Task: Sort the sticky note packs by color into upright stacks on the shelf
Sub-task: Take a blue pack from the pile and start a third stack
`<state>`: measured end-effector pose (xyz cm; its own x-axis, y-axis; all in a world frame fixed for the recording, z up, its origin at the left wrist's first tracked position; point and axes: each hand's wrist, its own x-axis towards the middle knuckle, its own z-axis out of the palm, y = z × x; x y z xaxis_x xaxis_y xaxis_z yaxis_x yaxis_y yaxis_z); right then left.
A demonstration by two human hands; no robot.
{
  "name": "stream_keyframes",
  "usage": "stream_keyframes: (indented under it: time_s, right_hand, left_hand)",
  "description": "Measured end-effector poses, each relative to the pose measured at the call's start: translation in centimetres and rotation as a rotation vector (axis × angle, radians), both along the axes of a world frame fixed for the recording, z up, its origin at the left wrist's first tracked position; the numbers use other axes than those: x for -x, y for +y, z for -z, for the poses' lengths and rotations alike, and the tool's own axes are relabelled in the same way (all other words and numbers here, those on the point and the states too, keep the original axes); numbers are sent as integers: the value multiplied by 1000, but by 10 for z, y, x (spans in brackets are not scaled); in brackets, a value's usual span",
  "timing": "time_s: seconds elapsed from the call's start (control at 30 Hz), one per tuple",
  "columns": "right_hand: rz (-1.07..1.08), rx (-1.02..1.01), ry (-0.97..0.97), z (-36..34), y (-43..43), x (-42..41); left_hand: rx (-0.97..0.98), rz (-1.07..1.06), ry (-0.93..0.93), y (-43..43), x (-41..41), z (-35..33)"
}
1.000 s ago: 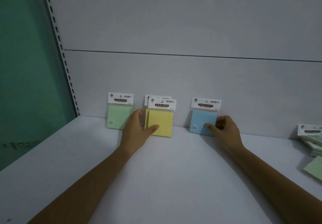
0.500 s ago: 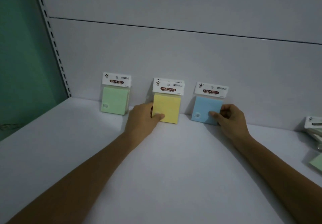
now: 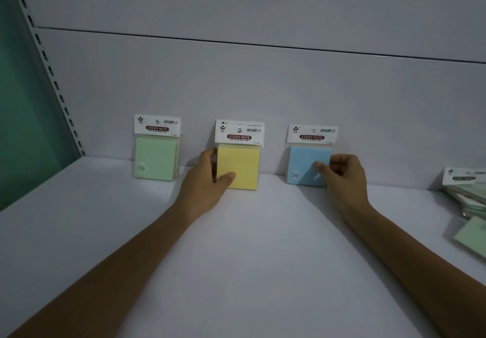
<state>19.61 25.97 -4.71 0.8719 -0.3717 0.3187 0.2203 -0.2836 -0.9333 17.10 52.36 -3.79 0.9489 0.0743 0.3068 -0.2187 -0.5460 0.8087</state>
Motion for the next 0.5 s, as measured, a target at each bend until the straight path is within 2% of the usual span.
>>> stream_keyframes:
  time_s: [0.23,0.37,0.5]
  right_hand:
    - [9,23,20,-4,1,2]
    - [15,48,26,-5,3,6]
    - [63,122,69,-9,7,17]
  left_hand:
    - [22,15,1,3,-6,3]
    - [77,-24,-79,1,-2,4]
    - [29,-85,-185,-1,8,1]
